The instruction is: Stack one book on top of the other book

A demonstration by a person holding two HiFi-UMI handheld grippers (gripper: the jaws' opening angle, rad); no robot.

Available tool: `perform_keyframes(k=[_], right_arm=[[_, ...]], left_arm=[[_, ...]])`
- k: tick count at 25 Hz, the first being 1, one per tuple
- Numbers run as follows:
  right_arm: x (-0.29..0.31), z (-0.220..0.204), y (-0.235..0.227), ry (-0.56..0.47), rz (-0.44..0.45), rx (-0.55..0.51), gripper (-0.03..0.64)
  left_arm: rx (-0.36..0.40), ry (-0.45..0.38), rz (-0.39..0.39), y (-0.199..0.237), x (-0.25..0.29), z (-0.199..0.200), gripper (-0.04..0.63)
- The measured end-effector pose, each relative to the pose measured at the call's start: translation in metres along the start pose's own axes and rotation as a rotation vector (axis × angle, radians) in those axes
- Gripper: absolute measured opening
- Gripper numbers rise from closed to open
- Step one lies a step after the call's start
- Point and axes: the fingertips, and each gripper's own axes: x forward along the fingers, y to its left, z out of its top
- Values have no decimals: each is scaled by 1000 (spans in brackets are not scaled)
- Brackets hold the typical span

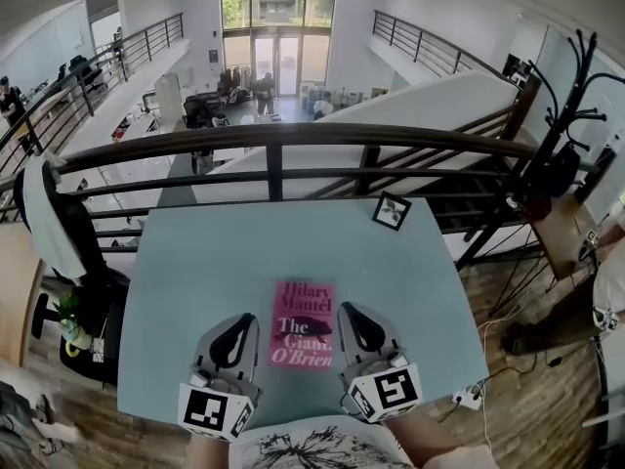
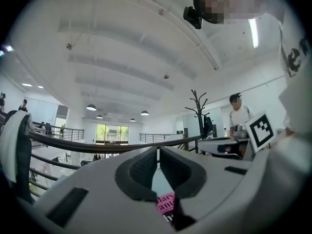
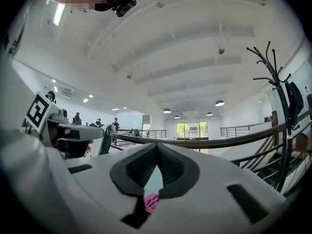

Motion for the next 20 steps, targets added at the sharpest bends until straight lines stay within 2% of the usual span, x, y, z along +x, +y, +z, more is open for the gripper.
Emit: perform_keyframes(k=[7, 20], right_arm=[[-2, -14, 10, 44, 16, 2, -8], [-17, -18, 26, 35, 30, -23, -9]], left_arm=[[-4, 24, 8, 1, -4, -9, 14], [-2, 40, 18, -4, -23, -14, 11]])
